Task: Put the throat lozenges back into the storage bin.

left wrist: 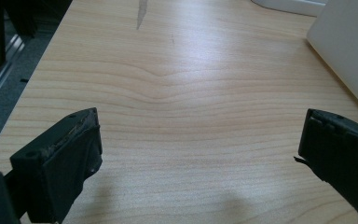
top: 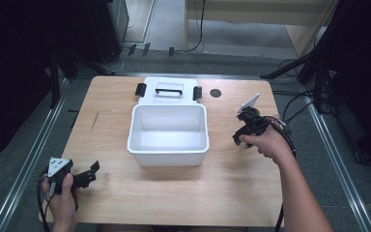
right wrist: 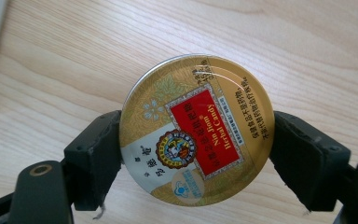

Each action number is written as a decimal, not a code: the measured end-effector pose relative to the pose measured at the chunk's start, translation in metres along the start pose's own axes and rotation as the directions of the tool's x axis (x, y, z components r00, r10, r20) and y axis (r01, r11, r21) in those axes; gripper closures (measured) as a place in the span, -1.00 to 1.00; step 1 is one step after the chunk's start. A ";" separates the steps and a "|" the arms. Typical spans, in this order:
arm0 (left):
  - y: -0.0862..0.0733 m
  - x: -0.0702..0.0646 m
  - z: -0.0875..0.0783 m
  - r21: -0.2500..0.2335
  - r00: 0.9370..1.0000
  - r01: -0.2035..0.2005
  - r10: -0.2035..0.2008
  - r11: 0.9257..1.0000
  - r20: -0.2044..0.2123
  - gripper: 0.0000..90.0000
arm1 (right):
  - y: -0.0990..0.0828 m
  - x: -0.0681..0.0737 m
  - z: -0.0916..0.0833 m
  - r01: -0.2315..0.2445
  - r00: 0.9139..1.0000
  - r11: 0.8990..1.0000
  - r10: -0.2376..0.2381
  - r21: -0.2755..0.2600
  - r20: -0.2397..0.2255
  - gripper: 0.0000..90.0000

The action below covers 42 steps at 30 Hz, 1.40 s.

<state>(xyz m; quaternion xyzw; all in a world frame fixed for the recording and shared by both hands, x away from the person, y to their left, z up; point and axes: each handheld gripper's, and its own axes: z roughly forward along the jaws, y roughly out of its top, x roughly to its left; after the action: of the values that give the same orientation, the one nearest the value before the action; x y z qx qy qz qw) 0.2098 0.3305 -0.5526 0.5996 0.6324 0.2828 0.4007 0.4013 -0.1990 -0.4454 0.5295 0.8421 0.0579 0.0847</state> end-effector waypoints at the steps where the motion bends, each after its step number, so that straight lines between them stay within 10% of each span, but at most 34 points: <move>1: 0.000 0.000 0.000 0.000 1.000 -0.004 0.004 1.000 -0.001 -1.00 | 0.002 0.003 -0.005 0.011 1.000 1.000 -0.011 -0.006 -0.002 -0.53; 42: 0.000 -0.002 0.001 0.002 1.000 -0.018 0.018 1.000 -0.004 -1.00 | 0.044 0.063 -0.081 0.194 0.981 0.979 -0.194 -0.069 0.015 -0.53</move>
<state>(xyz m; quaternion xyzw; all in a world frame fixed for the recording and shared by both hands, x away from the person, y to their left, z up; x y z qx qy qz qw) 0.2106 0.3289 -0.5523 0.6050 0.6281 0.2870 0.3964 0.3970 -0.1235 -0.3633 0.4418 0.8868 0.0766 0.1118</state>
